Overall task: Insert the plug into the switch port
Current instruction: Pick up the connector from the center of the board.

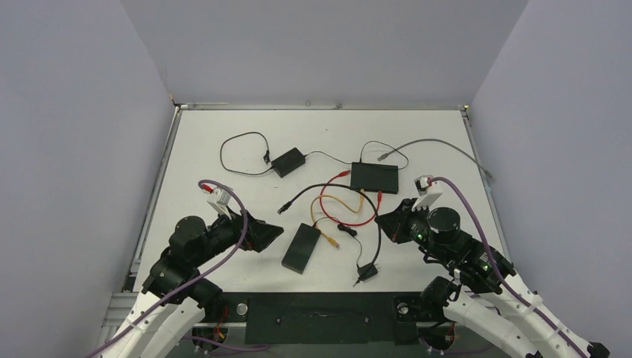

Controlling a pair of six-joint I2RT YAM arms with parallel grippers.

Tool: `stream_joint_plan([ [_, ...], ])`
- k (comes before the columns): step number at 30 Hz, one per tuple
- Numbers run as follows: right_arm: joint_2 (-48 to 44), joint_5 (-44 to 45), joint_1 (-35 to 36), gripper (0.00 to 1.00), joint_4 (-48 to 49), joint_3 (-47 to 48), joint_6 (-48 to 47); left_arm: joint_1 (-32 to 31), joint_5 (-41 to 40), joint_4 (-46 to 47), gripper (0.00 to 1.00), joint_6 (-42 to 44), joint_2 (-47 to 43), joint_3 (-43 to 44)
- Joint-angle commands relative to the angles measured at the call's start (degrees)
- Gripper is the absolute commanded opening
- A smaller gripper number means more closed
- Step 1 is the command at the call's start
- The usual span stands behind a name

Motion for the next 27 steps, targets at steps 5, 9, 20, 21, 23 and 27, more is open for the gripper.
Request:
stream_joint_plan([
  [5, 0.9, -6.8, 0.81, 0.0, 7.81, -0.99, -4.17, 0.46, -0.51, 1.06, 0.96, -1.53, -1.94, 2.27],
  [9, 0.61, -8.05, 0.83, 0.0, 8.34, -1.11, -4.68, 0.49, -0.01, 0.64, 0.96, -1.98, -1.93, 1.85],
  [20, 0.6, -10.54, 0.81, 0.0, 8.22, -0.65, -6.09, 0.4, -1.34, 1.81, 0.95, -2.17, -2.15, 2.24],
  [21, 0.52, -10.63, 0.82, 0.0, 8.24, -0.67, -5.92, 0.46, -0.55, 2.06, 0.91, -1.91, -1.69, 2.34],
  [23, 0.31, -10.78, 0.79, 0.0, 8.69, -0.78, -5.67, 0.4, 0.26, 2.33, 0.87, -1.85, -1.21, 2.21],
  [27, 0.2, -10.43, 0.83, 0.0, 8.81, -0.89, -5.67, 0.39, 1.53, 2.53, 0.77, -1.66, -0.87, 1.9],
])
